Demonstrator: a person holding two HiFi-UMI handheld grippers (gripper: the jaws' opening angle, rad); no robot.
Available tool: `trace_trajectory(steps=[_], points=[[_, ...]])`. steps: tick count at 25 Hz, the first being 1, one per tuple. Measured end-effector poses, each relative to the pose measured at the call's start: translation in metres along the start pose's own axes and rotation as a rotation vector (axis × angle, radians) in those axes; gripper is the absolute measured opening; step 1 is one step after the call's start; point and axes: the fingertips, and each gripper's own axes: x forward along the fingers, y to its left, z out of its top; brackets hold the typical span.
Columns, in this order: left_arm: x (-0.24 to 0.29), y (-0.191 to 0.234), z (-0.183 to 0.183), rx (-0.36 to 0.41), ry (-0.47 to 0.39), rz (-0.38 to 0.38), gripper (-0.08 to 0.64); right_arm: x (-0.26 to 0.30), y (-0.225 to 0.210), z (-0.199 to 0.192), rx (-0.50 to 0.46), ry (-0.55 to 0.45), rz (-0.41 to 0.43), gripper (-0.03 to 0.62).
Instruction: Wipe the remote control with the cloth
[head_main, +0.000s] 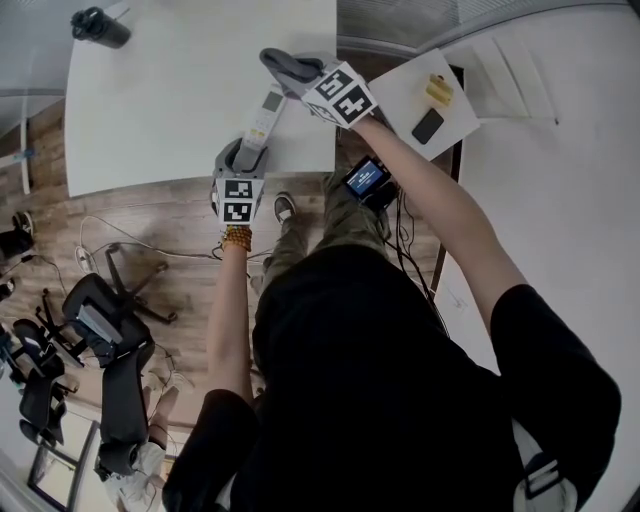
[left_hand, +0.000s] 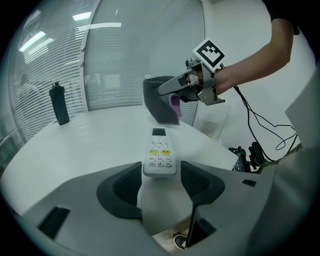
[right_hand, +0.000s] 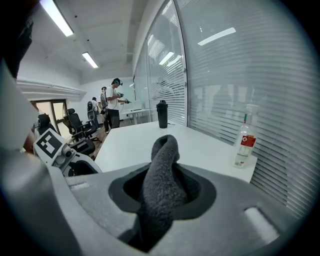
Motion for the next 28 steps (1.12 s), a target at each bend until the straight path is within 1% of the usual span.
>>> trace_trajectory(steps=[4,5,6,11,14,18,20,22,25,28], points=[[0.003,-0.001,0.001,-0.002,-0.002,0.004,0.247,0.014,0.003,-0.012,-0.009,0.057,0.027,0.104],[0.003,0.000,0.001,0.001,-0.002,0.006,0.236,0.018,0.005,-0.015,-0.014,0.071,0.036,0.104],[0.003,0.000,0.000,0.006,-0.002,0.006,0.210,0.022,0.009,-0.018,-0.019,0.084,0.044,0.104],[0.008,-0.003,-0.012,0.044,0.031,0.015,0.206,0.039,0.024,-0.033,-0.047,0.152,0.090,0.104],[0.010,-0.004,-0.015,0.045,0.038,0.023,0.204,0.045,0.034,-0.038,-0.058,0.184,0.115,0.104],[0.012,-0.004,-0.013,0.040,0.035,0.018,0.202,0.049,0.044,-0.042,-0.107,0.216,0.135,0.104],[0.012,-0.004,-0.015,0.034,0.039,0.015,0.202,0.051,0.052,-0.047,-0.106,0.230,0.169,0.104],[0.012,-0.003,-0.015,0.025,0.044,0.011,0.202,0.052,0.064,-0.050,-0.104,0.244,0.221,0.103],[0.013,-0.004,-0.015,0.017,0.048,0.006,0.202,0.054,0.083,-0.056,-0.127,0.254,0.283,0.100],[0.013,-0.004,-0.017,0.015,0.067,0.002,0.202,0.053,0.104,-0.053,-0.164,0.259,0.319,0.098]])
